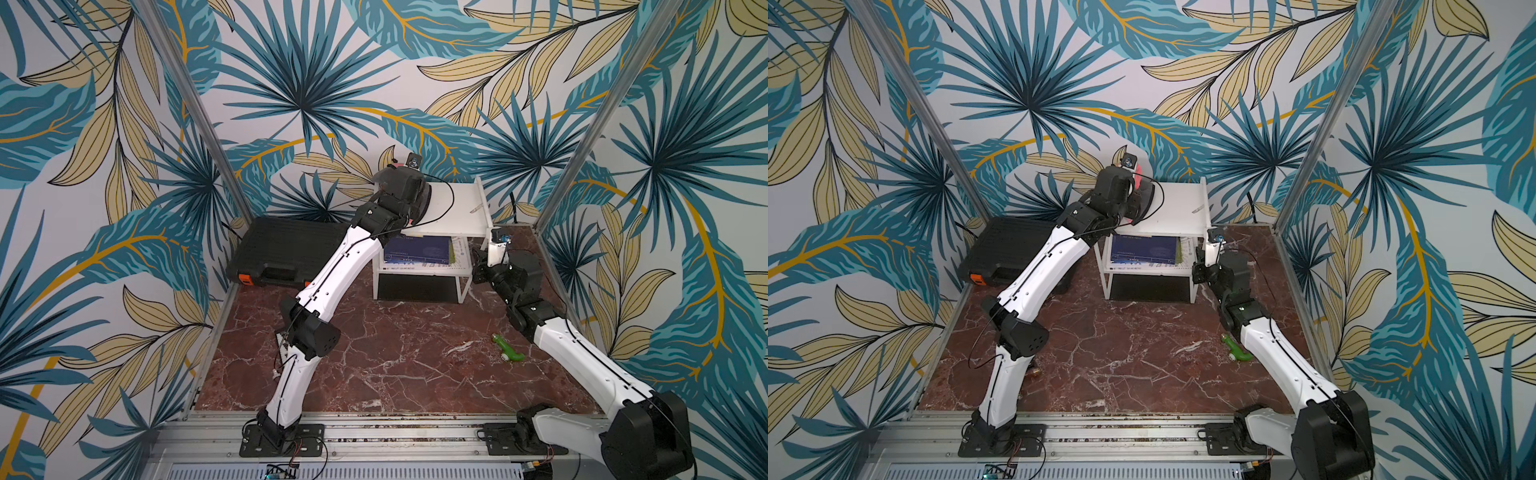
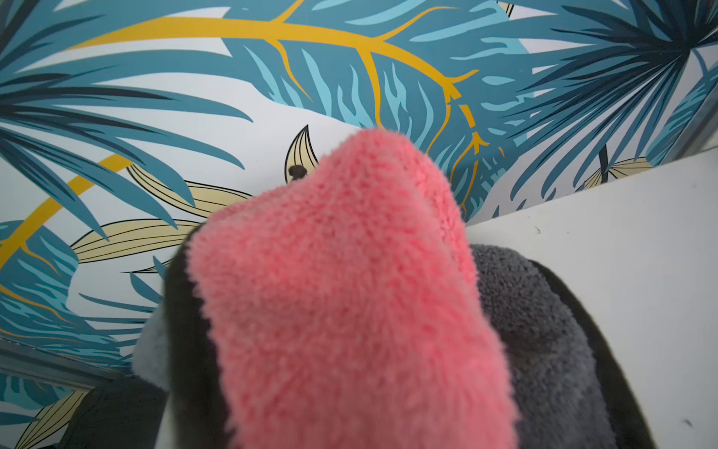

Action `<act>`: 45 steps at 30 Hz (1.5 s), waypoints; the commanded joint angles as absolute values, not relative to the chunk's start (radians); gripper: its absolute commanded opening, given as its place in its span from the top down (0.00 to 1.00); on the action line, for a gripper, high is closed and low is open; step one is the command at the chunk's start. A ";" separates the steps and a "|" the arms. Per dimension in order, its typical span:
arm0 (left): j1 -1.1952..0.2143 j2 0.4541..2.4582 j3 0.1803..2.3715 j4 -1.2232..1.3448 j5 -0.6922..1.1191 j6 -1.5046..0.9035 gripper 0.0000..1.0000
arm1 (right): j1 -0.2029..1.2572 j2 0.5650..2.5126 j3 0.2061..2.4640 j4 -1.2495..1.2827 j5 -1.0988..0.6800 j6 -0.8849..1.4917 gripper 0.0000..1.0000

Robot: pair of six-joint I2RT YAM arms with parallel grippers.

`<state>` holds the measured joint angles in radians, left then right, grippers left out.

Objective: Wipe the bookshelf clean with a cloth
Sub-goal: Wipe the dust from the shelf.

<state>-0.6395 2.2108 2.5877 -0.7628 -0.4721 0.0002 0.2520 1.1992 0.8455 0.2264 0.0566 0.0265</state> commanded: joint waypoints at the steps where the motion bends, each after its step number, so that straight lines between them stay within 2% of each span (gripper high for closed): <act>1: -0.620 2.219 2.561 -0.781 -0.461 -0.047 1.00 | 0.256 1.218 0.864 0.204 0.012 0.091 1.00; 4: -0.554 2.204 2.544 -0.827 -0.524 -0.114 1.00 | 0.256 1.214 0.862 0.203 0.007 0.085 1.00; 8: -0.528 2.130 2.453 -0.736 -0.601 -0.099 1.00 | 0.256 1.212 0.861 0.190 0.013 0.075 1.00; 12: -0.565 2.141 2.470 -0.652 -0.367 -0.111 1.00 | 0.256 1.212 0.859 0.192 0.019 0.082 1.00; 17: -0.676 2.274 2.609 -0.611 -0.065 -0.105 1.00 | 0.256 1.223 0.864 0.193 0.018 0.092 1.00; 19: -0.700 2.286 2.599 -0.585 -0.012 -0.105 1.00 | 0.255 1.227 0.868 0.192 0.012 0.095 1.00; 22: -0.695 2.255 2.540 -0.551 -0.160 -0.090 1.00 | 0.256 1.229 0.872 0.193 0.005 0.096 1.00; 29: -0.562 2.270 2.548 -0.589 -0.479 -0.147 1.00 | 0.256 1.217 0.868 0.184 0.002 0.092 1.00; 31: -0.563 2.282 2.561 -0.559 -0.437 -0.134 1.00 | 0.256 1.219 0.869 0.181 0.000 0.093 1.00; 38: -0.684 2.279 2.594 -0.505 0.037 -0.087 1.00 | 0.256 1.226 0.872 0.182 0.011 0.099 1.00; 42: -0.720 2.099 2.388 -0.473 -0.019 -0.041 1.00 | 0.255 1.234 0.879 0.187 0.008 0.097 1.00; 45: -0.698 1.955 2.121 -0.371 -0.242 -0.018 1.00 | 0.256 1.232 0.877 0.196 0.001 0.101 1.00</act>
